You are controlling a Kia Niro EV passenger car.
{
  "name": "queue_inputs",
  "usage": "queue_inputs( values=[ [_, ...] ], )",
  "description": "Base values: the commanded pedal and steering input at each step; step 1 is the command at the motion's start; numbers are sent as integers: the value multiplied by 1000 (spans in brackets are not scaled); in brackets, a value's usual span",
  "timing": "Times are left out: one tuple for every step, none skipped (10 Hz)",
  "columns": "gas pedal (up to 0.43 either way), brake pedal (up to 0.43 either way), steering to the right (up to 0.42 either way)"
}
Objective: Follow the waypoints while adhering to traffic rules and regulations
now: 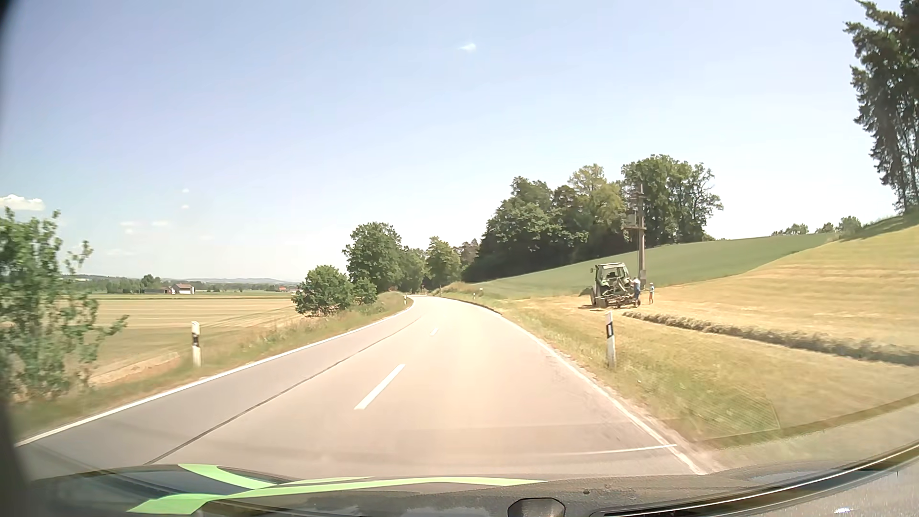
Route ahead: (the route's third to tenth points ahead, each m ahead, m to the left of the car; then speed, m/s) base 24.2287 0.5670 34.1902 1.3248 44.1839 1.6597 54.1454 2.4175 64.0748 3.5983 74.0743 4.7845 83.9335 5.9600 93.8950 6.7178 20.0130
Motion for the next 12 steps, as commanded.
queue_inputs(
  values=[
    [240,0,-13],
    [240,0,-14],
    [240,0,-14],
    [240,0,-14],
    [228,0,-15],
    [220,0,-15],
    [177,0,-15],
    [157,0,-15],
    [150,0,-15],
    [150,0,-15],
    [157,0,-16],
    [157,0,-16]
  ],
)
